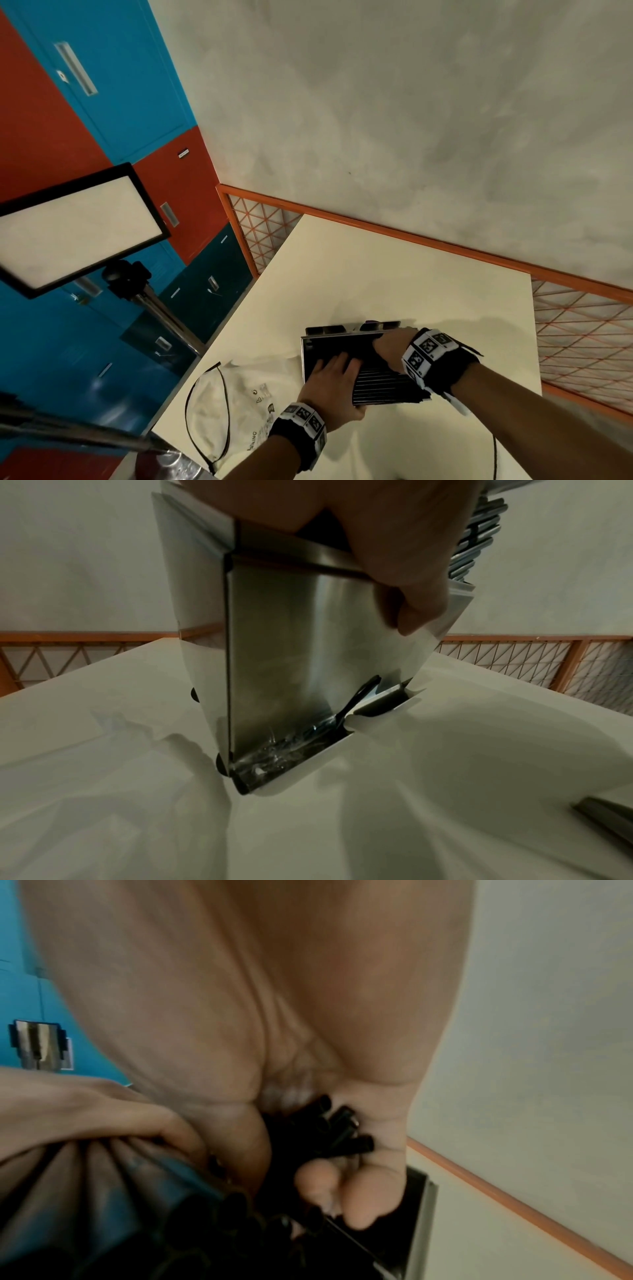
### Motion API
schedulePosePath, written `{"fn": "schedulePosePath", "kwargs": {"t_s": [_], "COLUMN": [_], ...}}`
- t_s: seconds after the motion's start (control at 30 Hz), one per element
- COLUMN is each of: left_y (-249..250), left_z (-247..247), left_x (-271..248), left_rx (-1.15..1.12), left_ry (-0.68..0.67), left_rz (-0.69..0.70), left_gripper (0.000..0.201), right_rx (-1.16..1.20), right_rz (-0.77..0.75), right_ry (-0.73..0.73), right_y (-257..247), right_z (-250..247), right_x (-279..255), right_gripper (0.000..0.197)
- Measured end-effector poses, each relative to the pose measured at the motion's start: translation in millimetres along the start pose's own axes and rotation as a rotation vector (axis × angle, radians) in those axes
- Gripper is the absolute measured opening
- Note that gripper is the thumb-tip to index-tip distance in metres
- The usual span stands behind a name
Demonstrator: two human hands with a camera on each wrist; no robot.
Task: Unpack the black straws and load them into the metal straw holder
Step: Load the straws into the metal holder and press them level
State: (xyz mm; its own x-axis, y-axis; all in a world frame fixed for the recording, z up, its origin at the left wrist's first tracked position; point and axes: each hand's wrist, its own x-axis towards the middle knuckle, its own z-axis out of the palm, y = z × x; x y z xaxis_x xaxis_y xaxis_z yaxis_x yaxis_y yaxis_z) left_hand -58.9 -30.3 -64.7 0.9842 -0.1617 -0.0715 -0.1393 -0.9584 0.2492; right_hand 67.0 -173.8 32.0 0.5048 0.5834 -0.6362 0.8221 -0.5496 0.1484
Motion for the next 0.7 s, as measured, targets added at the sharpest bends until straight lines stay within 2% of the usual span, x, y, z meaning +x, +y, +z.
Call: {"fn": "schedulePosePath", "kwargs": {"t_s": [0.07, 0.3, 0.7], "left_y": [-1.2, -2.6, -7.6], "left_z": [-0.5, 1.5, -0.9], "left_x": [0.7, 1.0, 10.4], "left_rx": [-0.005, -0.007, 0.048], "left_ry": [0.01, 0.047, 0.047], "left_rz": [0.005, 0.029, 0.038], "left_gripper": [0.067, 0.068, 0.069], "right_rx": [-0.037, -0.055, 0.162], "right_rz": [-0.022, 0.017, 0.042], "right_ry": [0.082, 0.107, 0.029], "right_y": [1.7, 10.7, 42.6], "right_z": [-0.3, -3.1, -22.5], "right_x": [-3.0, -10.8, -20.8], "right_gripper": [0.019, 0.023, 0.023]}}
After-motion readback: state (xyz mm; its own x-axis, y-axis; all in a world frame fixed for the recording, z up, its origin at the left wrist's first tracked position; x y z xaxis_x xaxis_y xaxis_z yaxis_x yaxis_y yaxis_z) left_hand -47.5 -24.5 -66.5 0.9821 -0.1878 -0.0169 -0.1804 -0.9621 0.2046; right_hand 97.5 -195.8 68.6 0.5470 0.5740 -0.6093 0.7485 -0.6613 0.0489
